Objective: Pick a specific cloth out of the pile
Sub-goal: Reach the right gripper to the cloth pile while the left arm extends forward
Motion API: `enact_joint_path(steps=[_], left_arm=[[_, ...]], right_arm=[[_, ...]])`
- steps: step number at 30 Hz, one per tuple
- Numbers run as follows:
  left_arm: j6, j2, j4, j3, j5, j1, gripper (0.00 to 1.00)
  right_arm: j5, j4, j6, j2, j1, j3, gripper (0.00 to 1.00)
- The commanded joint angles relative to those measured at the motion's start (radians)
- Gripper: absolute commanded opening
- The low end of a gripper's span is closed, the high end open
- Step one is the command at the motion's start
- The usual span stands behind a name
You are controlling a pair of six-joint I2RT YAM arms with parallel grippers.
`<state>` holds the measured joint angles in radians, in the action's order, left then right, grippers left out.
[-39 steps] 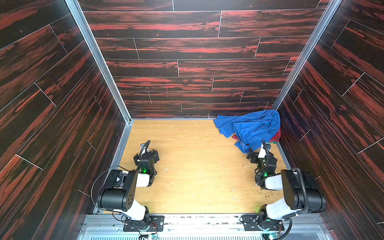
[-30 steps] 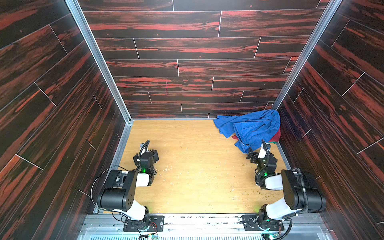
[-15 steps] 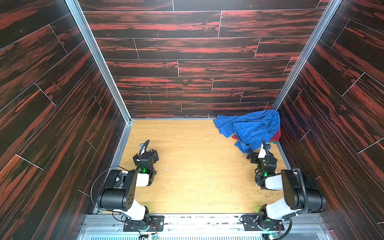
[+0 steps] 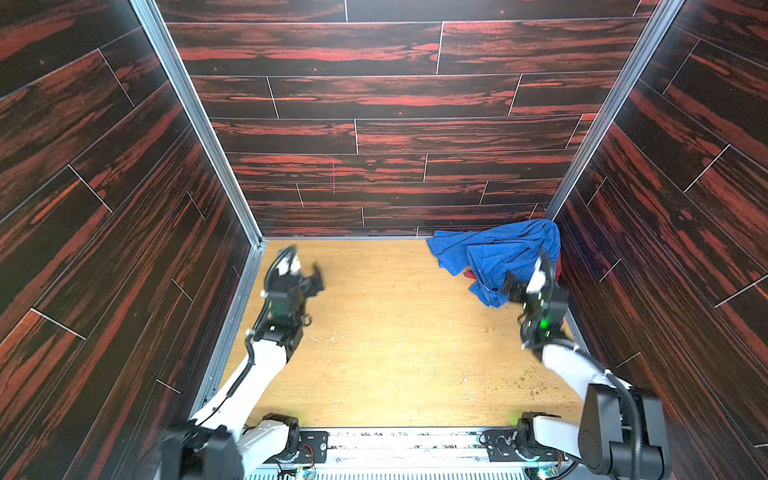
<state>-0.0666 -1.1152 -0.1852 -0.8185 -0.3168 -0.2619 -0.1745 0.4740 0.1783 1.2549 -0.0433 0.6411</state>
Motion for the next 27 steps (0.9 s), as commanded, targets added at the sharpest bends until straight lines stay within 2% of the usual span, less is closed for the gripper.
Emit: enact_joint_path(steps=[1, 3, 7, 10, 13, 15, 18, 23, 27], left_arm=[[0.045, -0.028, 0.337, -0.095, -0.014, -0.181, 0.99], [0.035, -0.050, 0.354, -0.142, 0.004, -0.262, 0.99], [0.023, -0.134, 0.384, -0.276, 0.088, -0.387, 0.99], [0.042, -0.240, 0.457, -0.416, 0.112, -0.479, 0.99], [0.076, -0.326, 0.486, -0.504, 0.070, -0.562, 0.99], [0.083, -0.354, 0.455, -0.509, 0.072, -0.590, 0.99], [0.066, -0.369, 0.418, -0.505, 0.101, -0.603, 0.99], [0.042, -0.377, 0.460, -0.550, 0.197, -0.602, 0.99], [0.085, -0.391, 0.524, -0.579, 0.276, -0.603, 0.99]], right_arm=[[-0.027, -0.421, 0.125, 0.026, -0.015, 0.119, 0.92], [0.026, -0.515, 0.196, 0.044, -0.070, 0.177, 0.91], [0.304, -0.562, 0.357, 0.086, -0.258, 0.215, 0.83], [0.359, -0.644, 0.347, 0.178, -0.286, 0.291, 0.83], [0.341, -0.741, 0.344, 0.286, -0.288, 0.376, 0.73], [0.307, -0.750, 0.350, 0.337, -0.287, 0.394, 0.67], [0.288, -0.734, 0.344, 0.408, -0.292, 0.405, 0.63], [0.406, -0.680, 0.349, 0.492, -0.364, 0.412, 0.57], [0.470, -0.612, 0.356, 0.518, -0.428, 0.404, 0.55]])
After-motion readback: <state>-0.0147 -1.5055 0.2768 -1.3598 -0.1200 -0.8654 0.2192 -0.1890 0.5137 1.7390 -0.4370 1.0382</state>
